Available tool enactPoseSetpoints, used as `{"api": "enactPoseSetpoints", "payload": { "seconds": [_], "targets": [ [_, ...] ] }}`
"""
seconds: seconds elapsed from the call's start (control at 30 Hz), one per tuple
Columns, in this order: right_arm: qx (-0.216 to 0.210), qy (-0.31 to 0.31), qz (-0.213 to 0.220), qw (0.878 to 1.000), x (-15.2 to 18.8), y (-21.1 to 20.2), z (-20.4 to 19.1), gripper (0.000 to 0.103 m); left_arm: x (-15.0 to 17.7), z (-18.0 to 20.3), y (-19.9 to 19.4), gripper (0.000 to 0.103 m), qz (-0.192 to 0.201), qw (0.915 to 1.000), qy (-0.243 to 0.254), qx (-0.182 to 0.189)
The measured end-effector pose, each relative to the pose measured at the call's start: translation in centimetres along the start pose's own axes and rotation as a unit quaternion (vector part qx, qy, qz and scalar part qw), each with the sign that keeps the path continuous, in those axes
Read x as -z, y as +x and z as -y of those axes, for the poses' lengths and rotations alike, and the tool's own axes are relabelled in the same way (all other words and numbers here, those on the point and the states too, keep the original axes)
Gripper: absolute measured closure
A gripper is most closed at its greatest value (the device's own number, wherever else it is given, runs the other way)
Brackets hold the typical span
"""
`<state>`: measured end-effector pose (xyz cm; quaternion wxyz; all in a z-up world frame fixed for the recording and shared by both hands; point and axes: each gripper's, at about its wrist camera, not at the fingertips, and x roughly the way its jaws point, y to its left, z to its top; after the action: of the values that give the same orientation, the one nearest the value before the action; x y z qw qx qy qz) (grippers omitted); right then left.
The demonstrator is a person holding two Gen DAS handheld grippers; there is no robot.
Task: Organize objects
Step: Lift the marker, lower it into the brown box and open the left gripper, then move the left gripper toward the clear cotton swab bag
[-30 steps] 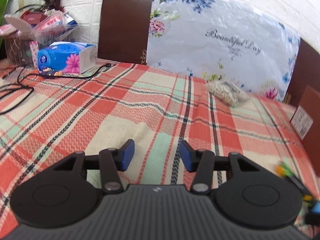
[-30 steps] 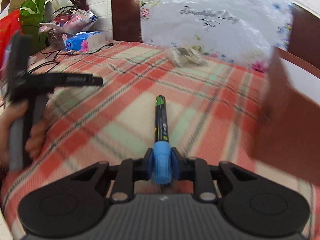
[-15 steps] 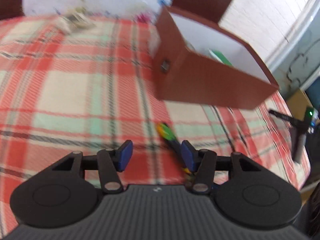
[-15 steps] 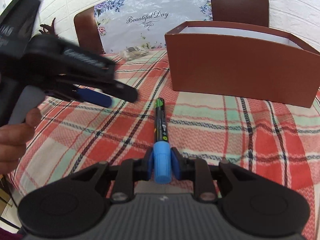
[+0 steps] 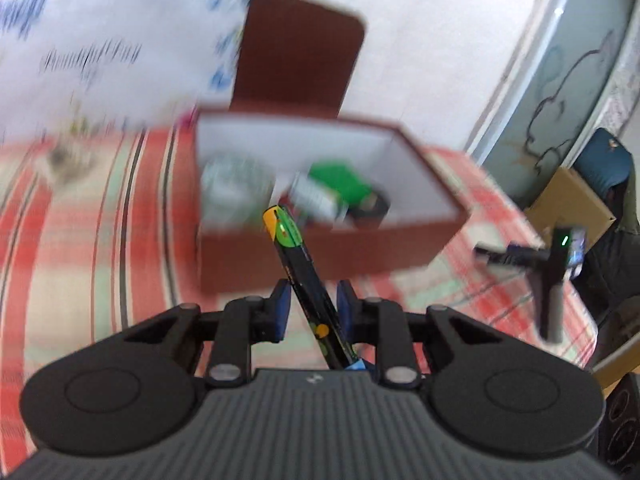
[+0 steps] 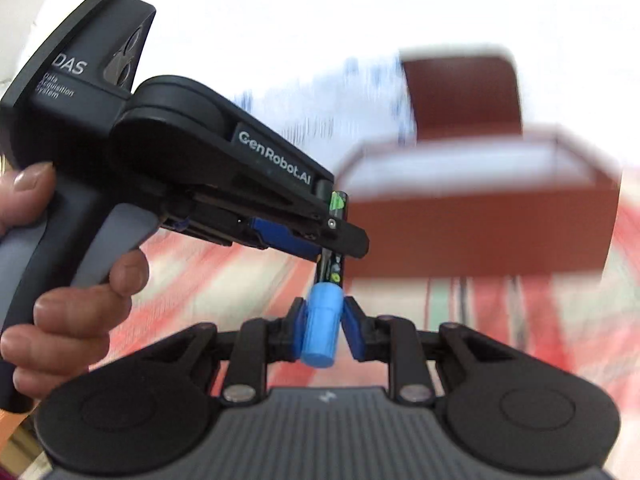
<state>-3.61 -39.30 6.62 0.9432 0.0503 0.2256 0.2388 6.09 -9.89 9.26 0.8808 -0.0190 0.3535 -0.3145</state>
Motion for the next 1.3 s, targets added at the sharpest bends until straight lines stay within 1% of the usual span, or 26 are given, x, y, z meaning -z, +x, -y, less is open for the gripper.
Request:
{"api": "enactPoseSetpoints", "payload": {
  "seconds": [0.07,0.13,0.2,0.27,0.33,0.43,0.57,0.6,0.63,0.7,0.73,0.83,1.0,1.07,1.13,1.2,1.23,1.3],
  "targets": [
    [0.017,-0.012,0.033,0.999,-2.4,0.6,0.6,0.082,-3.0,0.9,0.8,0.077,0.026,0.9995,0.016,0.002],
    [0.037,-0.017,0.055,0.998,-4.8,2.2,1.8,0.083,-5.6,1.5,2.7,0.078,0.038,0.9992,0.015,0.002],
    [0.057,-0.015,0.065,0.996,-6.6,4.2,3.4,0.083,-7.7,1.9,5.0,0.079,0.032,0.9993,0.013,0.011],
    [0.081,-0.015,0.064,0.994,-7.7,6.0,5.0,0.083,-9.2,2.1,7.1,0.081,0.022,0.9995,0.011,0.02],
    [0.101,-0.014,0.058,0.993,-8.2,7.5,6.7,0.083,-9.8,3.1,9.3,0.081,0.017,0.9993,0.026,0.02],
    [0.126,-0.011,0.045,0.991,-8.4,9.3,9.1,0.083,-9.9,4.7,11.9,0.081,0.009,0.998,0.06,0.016],
    [0.153,0.007,0.02,0.988,-8.1,11.1,12.0,0.083,-9.8,5.7,15.1,0.079,-0.009,0.997,0.075,0.016],
    [0.159,0.013,0.013,0.987,-8.1,11.5,12.6,0.081,-9.7,5.7,15.6,0.076,-0.013,0.9968,0.078,0.006],
    [0.169,0.019,0.008,0.985,-7.9,11.6,13.2,0.072,-9.5,5.8,15.8,0.075,-0.016,0.9965,0.082,-0.011],
    [0.181,0.026,0.008,0.983,-7.7,11.6,13.7,0.061,-9.0,5.7,15.6,0.075,-0.016,0.9949,0.093,-0.037],
    [0.182,0.028,0.018,0.983,-7.7,11.2,13.6,0.059,-8.7,5.6,15.2,0.074,-0.014,0.9939,0.1,-0.045],
    [0.171,0.044,0.035,0.984,-7.4,9.8,13.2,0.058,-8.0,5.0,13.4,0.07,0.0,0.9919,0.106,-0.07],
    [0.164,0.057,0.044,0.984,-6.2,7.7,11.7,0.057,-6.6,3.5,10.4,0.07,0.008,0.9908,0.1,-0.091],
    [0.164,0.062,0.048,0.983,-5.7,6.6,10.7,0.057,-5.8,3.2,9.1,0.069,0.011,0.9901,0.1,-0.097],
    [0.165,0.061,0.054,0.983,-5.4,5.2,9.8,0.054,-4.9,2.7,7.9,0.065,0.013,0.9908,0.091,-0.099],
    [0.163,0.062,0.057,0.983,-5.3,4.3,9.6,0.053,-4.1,2.3,6.9,0.065,0.014,0.9911,0.085,-0.101],
    [0.162,0.062,0.058,0.983,-5.2,3.1,8.9,0.052,-3.7,2.2,6.4,0.065,0.015,0.991,0.084,-0.103],
    [0.159,0.063,0.057,0.984,-5.2,2.3,8.4,0.052,-3.0,1.8,5.6,0.065,0.018,0.991,0.08,-0.106]
  ]
}}
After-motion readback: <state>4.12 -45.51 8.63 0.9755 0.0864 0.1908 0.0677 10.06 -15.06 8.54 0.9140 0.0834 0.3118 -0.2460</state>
